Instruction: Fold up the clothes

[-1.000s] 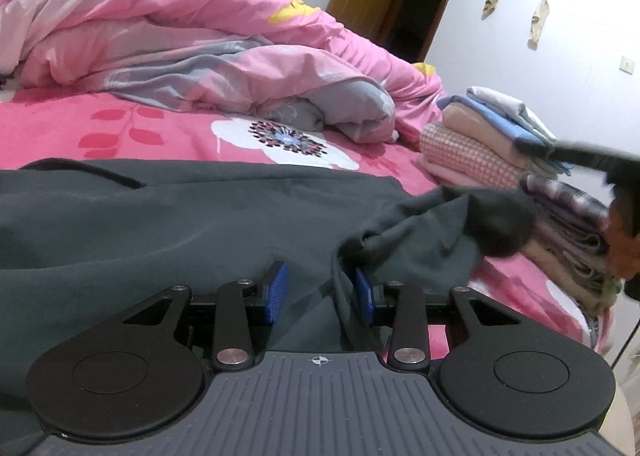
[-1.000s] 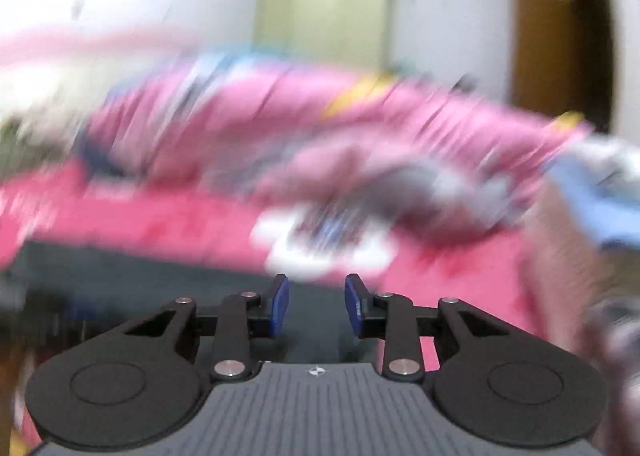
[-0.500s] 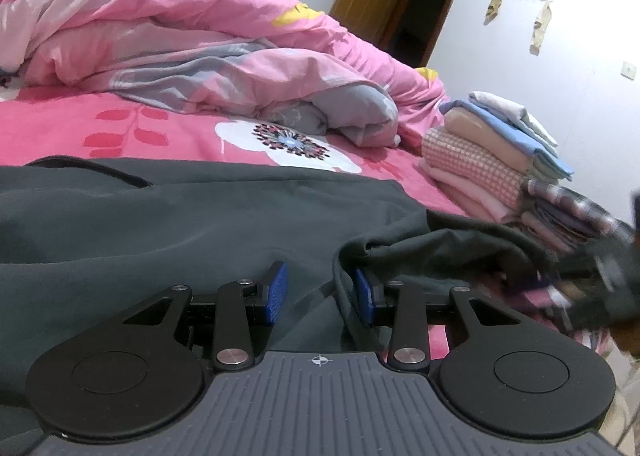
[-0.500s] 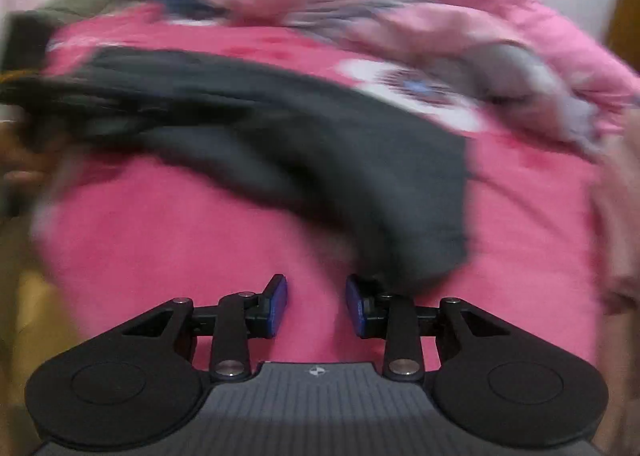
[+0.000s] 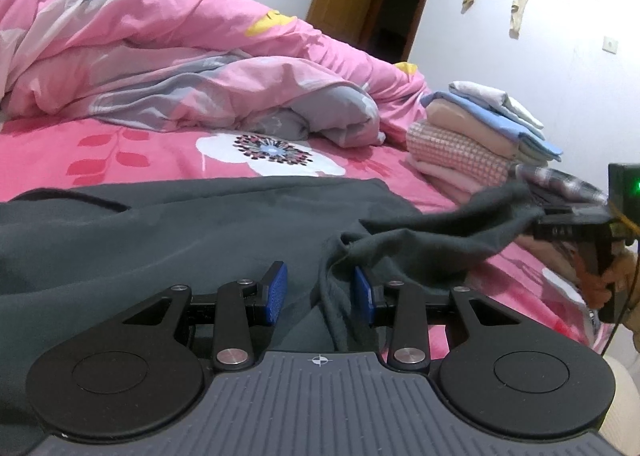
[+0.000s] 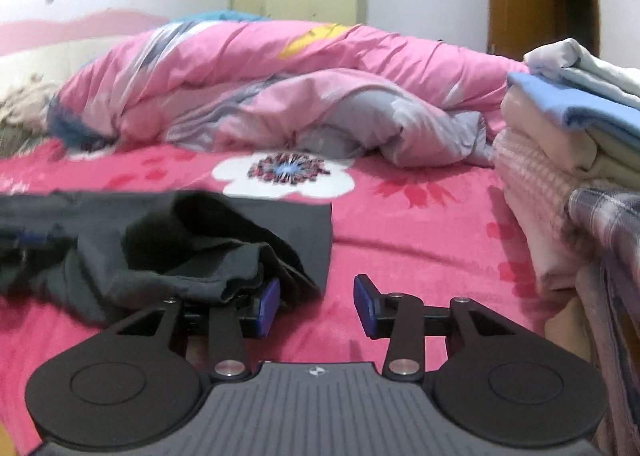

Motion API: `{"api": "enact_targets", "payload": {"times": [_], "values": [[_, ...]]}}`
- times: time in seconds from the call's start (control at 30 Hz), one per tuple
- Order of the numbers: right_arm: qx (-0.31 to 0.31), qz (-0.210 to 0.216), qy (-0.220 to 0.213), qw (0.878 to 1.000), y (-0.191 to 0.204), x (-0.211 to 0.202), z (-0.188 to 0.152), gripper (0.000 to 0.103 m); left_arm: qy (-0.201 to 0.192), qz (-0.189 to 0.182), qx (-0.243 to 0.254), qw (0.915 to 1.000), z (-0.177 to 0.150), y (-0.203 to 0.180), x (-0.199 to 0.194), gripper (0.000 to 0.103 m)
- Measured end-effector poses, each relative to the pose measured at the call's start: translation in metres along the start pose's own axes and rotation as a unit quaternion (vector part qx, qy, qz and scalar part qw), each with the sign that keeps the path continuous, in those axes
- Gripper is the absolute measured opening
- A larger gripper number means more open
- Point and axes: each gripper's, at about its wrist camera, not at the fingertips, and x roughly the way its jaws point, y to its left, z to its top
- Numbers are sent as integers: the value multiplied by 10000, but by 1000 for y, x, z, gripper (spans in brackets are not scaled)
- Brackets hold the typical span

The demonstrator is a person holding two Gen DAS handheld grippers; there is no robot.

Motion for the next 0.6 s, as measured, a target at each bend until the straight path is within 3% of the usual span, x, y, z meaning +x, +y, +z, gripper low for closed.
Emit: {"api": "enact_targets", "payload": {"times": [0.17,0.2,0.23,0.27,0.4,0.5,0.6], "values": [[-17,299,-49,9995,5,15,14,47,-2,-33,-228,9997,2,5,5,36],[61,320,-8,9995,5,24,20,52,16,-52,-327,9995,2,8,5,36],[192,296,71,9994,3,36,25,64,44,-81,-450,9989,1,12,6,36],[337,256,163,9990,0,49,30,67,75,-119,-587,9982,0,16,7,36],[939,351,511,9937,-16,87,37,66,157,-397,-1161,9923,-6,31,8,36],[1209,771,374,9890,-26,86,36,66,118,-530,-1228,9909,-7,34,5,36],[1100,1193,247,9864,-28,77,36,66,113,-676,-1211,9903,-9,32,3,36]]}}
